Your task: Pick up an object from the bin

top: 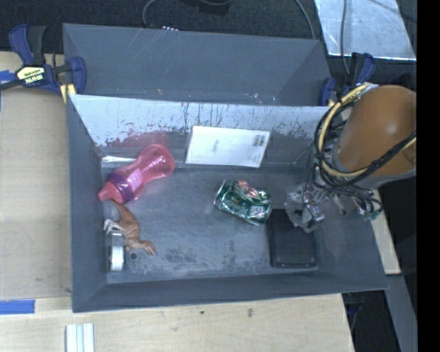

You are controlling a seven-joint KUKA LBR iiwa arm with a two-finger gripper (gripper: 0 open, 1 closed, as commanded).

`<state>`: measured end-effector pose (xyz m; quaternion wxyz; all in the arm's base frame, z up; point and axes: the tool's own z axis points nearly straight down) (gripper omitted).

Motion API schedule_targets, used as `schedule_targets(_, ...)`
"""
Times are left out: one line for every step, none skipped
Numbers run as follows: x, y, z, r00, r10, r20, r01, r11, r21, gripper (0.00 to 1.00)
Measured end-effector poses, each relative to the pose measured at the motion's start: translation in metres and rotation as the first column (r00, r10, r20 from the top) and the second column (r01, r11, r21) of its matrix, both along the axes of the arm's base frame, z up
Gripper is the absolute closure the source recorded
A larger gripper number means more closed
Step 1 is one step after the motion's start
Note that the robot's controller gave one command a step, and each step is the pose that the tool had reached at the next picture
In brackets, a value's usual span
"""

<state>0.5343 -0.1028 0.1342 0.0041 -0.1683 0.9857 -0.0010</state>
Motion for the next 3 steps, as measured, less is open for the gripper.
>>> schedule_targets(-0.003, -0.002, 0.041, 1.0, 0.018, -0.007, -0.018, 1.0, 0.002, 1.0)
schedule_targets(0.001, -0.007, 0.098, 0.999, 0.031, 0.008, -0.031, 1.0, -0.003, 1.0)
schedule_targets(0.014, -0.012, -0.009, 0.998, 0.066, -0.009, -0.066, 0.998, 0.003, 0.0)
